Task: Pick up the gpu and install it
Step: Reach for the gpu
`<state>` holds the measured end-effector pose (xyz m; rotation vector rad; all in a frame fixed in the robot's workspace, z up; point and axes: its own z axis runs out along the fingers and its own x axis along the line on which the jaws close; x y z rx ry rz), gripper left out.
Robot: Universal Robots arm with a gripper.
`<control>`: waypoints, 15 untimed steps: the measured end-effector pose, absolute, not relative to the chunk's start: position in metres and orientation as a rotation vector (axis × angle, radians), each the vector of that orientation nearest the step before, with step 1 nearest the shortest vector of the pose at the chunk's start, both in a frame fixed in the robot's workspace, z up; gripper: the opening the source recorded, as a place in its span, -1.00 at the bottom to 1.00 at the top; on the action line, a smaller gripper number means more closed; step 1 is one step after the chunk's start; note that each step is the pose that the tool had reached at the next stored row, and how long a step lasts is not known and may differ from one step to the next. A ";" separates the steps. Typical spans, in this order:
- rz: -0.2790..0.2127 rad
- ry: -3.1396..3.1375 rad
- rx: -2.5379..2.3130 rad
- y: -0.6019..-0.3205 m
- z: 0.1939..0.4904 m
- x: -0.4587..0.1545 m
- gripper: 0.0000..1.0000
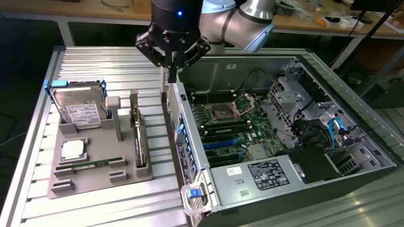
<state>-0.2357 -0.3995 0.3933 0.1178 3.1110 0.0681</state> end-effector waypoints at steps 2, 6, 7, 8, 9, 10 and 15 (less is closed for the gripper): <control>0.068 3.111 0.118 -0.400 0.393 -0.243 -0.79; 0.068 3.111 0.118 -0.400 0.393 -0.261 -0.79; 0.068 3.111 0.118 -0.400 0.393 -0.263 -0.79; 0.068 3.111 0.118 -0.400 0.393 -0.266 -0.79; 0.068 3.111 0.118 -0.400 0.393 -0.270 -0.79; 0.068 3.111 0.118 -0.400 0.393 -0.272 -0.79; 0.068 3.111 0.118 -0.400 0.393 -0.289 -0.79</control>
